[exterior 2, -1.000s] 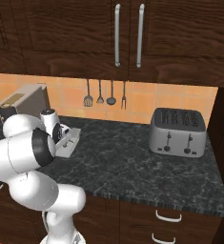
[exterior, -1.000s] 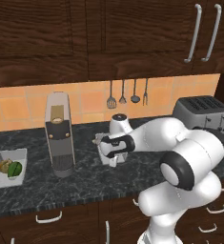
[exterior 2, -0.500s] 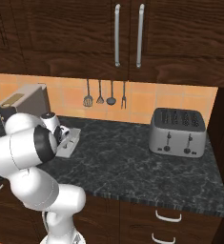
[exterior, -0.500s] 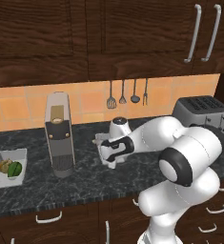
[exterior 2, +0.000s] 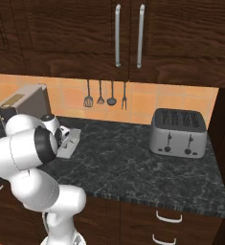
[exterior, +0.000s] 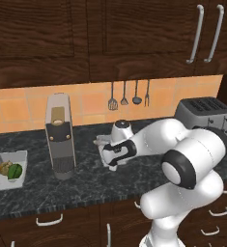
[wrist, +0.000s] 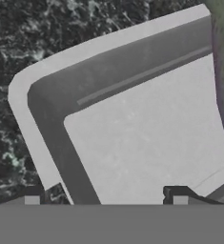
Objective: Take the meat container that has the fish and place it on the second highest rack of the freezer. Then take the vegetable container that has the onion and avocado and place it on the highest rack of the freezer.
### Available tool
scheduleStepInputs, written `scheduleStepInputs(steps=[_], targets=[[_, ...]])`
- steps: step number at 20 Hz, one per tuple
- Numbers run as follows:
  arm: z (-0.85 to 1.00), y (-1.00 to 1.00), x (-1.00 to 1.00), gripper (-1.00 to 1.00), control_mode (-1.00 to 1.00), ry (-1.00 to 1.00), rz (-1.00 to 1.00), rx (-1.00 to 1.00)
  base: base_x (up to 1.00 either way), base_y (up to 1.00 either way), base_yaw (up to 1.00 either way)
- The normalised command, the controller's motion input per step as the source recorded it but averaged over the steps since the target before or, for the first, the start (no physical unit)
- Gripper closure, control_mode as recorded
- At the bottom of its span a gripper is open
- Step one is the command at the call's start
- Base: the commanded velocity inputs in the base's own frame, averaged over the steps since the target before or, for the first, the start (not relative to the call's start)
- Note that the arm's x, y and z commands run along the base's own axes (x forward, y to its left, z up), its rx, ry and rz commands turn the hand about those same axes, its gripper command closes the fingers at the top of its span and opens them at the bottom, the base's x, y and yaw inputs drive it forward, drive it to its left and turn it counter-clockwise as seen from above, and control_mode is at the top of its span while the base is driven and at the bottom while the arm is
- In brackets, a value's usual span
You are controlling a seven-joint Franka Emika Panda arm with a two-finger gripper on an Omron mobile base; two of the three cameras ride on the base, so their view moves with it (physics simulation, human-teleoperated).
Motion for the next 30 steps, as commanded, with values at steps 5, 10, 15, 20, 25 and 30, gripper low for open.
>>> scheduleStepInputs(steps=[5, 10, 15, 20, 25, 30], targets=[[-0.19, 0.0, 0.01, -1.0, -1.0, 0.0, 0.0, 0.0, 0.0, 0.0, 0.0], [-0.41, 0.0, 0.02, -1.0, -1.0, -0.02, 0.0, -0.01, 0.0, 0.0, 0.0], [0.0, 0.0, 0.0, -1.0, -1.0, 0.0, 0.0, 0.0, 0.0, 0.0, 0.0], [0.0, 0.0, 0.0, 1.0, -1.0, 0.0, 0.0, 0.0, 0.0, 0.0, 0.0], [0.0, 0.0, 0.0, 1.0, -1.0, 0.0, 0.0, 0.0, 0.0, 0.0, 0.0], [0.0, 0.01, 0.0, 1.0, -1.0, -0.01, 0.0, 0.0, 0.0, 0.0, 0.0]])
